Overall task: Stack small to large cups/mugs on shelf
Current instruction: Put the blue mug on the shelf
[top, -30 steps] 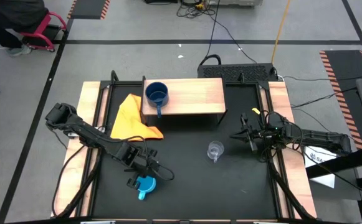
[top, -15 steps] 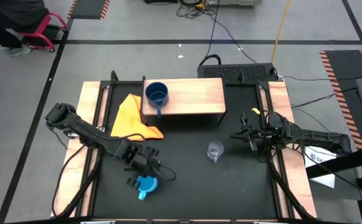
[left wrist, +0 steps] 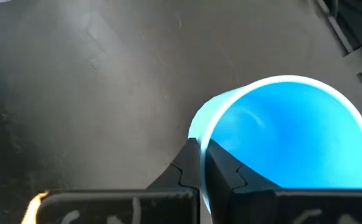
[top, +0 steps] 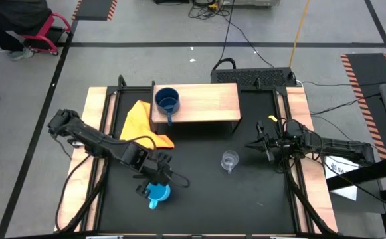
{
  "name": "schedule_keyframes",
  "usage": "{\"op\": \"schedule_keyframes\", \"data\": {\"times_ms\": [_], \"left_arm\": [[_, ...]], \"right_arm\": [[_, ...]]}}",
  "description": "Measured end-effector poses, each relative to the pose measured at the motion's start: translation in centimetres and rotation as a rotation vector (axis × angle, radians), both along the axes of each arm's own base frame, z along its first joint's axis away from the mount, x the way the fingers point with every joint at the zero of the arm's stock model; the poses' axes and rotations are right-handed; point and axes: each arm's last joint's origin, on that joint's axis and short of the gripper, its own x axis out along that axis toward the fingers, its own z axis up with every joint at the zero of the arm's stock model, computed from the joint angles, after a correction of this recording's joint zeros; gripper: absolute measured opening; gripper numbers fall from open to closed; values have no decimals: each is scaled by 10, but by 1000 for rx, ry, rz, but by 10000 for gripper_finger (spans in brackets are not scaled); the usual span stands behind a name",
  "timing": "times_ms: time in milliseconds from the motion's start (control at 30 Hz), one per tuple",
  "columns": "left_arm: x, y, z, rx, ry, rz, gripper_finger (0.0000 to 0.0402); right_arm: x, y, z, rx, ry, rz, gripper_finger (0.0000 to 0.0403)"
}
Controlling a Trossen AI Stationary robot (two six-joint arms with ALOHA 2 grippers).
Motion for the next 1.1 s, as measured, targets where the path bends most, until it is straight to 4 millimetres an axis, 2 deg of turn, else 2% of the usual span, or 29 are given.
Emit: {"op": "schedule_keyframes", "data": {"times_ms": [267, 467, 900, 1100], "left_arm": [[-22, 13, 33, 10, -113, 34, 4], [-41, 23, 50, 33, -142, 89, 4], [-73, 38, 78, 40, -246, 150, 4], [-82, 44, 79, 75, -228, 194, 4]], "right_arm": [[0, 0, 0, 0, 0, 0, 0], [0, 0, 0, -1, 0, 0, 0], [0, 0, 0, -2, -1, 0, 0], [0, 0, 0, -3, -1, 0, 0]]}}
